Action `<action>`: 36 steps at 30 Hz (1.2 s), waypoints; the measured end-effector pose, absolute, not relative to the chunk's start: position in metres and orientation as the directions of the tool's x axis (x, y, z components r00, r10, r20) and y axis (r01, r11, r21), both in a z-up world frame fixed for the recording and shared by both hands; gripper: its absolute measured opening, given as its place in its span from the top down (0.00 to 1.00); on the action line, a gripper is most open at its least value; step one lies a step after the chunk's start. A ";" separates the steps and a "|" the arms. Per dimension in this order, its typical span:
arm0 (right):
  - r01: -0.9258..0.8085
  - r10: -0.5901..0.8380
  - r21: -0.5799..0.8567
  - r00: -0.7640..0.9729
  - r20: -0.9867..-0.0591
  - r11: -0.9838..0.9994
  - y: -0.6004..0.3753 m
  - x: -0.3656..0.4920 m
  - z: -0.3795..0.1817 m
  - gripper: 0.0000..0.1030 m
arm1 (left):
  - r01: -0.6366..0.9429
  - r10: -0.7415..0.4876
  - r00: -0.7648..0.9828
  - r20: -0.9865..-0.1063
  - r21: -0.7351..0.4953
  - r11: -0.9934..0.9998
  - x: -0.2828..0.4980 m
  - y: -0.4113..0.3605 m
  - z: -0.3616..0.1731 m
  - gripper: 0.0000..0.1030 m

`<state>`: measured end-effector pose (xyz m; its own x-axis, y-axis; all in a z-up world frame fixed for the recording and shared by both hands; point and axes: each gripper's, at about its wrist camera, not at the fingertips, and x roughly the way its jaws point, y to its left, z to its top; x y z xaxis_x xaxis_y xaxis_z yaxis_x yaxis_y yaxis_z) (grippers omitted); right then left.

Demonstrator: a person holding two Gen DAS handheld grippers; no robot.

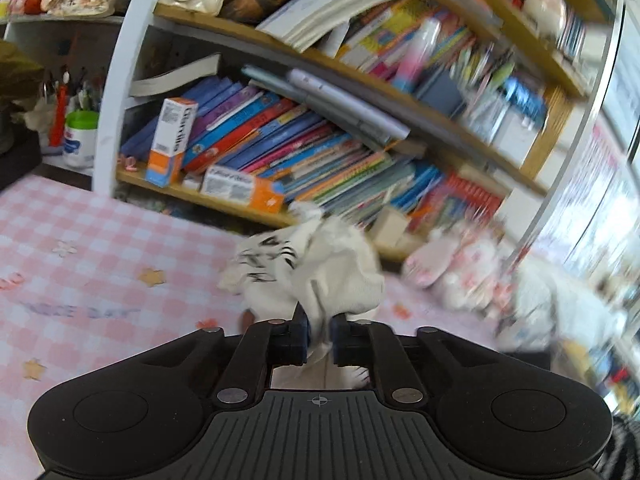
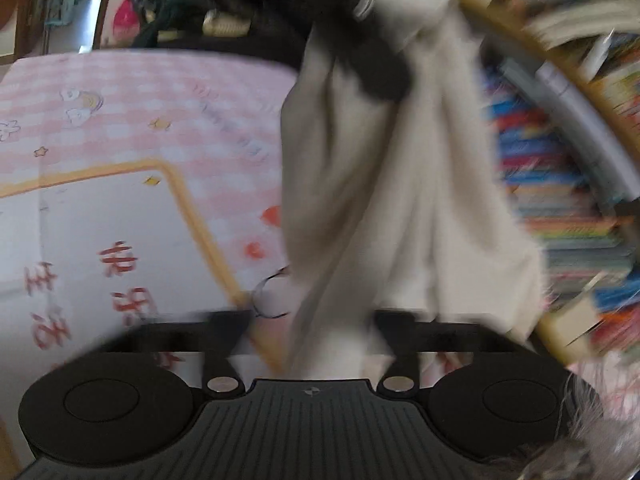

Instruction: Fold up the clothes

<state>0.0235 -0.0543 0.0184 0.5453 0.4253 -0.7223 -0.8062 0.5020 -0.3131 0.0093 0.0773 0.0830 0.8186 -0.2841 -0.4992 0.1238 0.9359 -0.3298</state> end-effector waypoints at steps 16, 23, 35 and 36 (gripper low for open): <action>-0.588 0.923 0.715 0.296 -0.245 0.378 -0.048 0.110 0.184 0.94 | -0.011 -0.155 0.853 -0.498 -0.314 0.949 -0.078 0.156 0.041 0.22; -0.588 0.943 0.790 0.329 0.041 0.171 -0.043 0.124 0.253 0.94 | -0.015 -0.043 0.918 -0.394 -0.143 0.990 -0.066 0.143 0.062 0.21; -0.578 0.873 0.778 0.480 0.083 0.244 -0.119 0.101 0.275 0.94 | 0.013 -0.139 0.952 -0.271 -0.421 0.907 -0.043 0.195 0.089 0.99; -0.574 0.869 0.781 0.487 0.085 0.246 -0.127 0.096 0.274 0.94 | 0.002 -0.117 0.963 -0.242 -0.429 0.903 -0.045 0.202 0.097 1.00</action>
